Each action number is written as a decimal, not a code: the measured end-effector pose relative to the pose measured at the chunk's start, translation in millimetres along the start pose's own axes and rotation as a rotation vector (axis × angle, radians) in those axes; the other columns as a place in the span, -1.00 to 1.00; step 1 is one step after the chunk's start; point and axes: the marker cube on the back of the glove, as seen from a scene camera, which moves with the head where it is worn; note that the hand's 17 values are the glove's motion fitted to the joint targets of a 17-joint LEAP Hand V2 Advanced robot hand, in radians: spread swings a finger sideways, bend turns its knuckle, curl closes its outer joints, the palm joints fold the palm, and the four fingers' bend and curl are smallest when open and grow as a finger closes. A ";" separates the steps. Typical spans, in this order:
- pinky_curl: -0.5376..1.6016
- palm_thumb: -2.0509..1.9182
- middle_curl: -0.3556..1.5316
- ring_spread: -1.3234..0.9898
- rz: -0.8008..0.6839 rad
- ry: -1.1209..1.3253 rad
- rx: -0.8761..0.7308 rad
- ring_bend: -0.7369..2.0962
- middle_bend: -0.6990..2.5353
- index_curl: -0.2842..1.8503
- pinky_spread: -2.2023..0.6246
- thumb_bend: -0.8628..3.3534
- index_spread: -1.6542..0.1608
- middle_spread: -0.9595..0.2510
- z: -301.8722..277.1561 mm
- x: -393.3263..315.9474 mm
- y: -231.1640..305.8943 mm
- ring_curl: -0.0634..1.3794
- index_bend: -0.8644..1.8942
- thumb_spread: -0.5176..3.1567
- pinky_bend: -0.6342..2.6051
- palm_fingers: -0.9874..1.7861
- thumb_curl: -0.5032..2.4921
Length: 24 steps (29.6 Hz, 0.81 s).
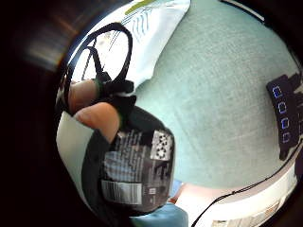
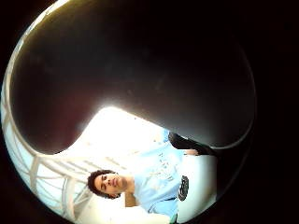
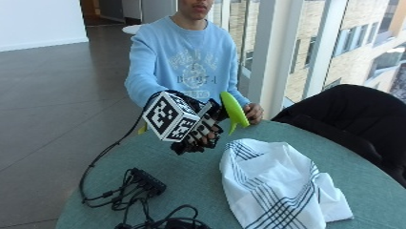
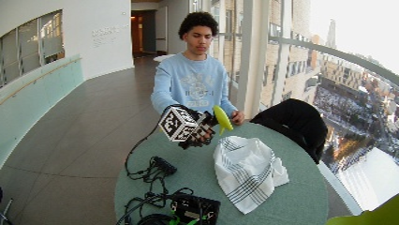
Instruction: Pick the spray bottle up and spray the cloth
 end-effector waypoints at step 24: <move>-0.23 0.52 -0.15 0.14 0.031 0.012 -0.012 -0.13 -0.45 -0.31 0.73 -0.60 0.61 0.40 4.7 2.4 0.7 -0.38 -0.26 -0.34 -0.50 0.49 -0.22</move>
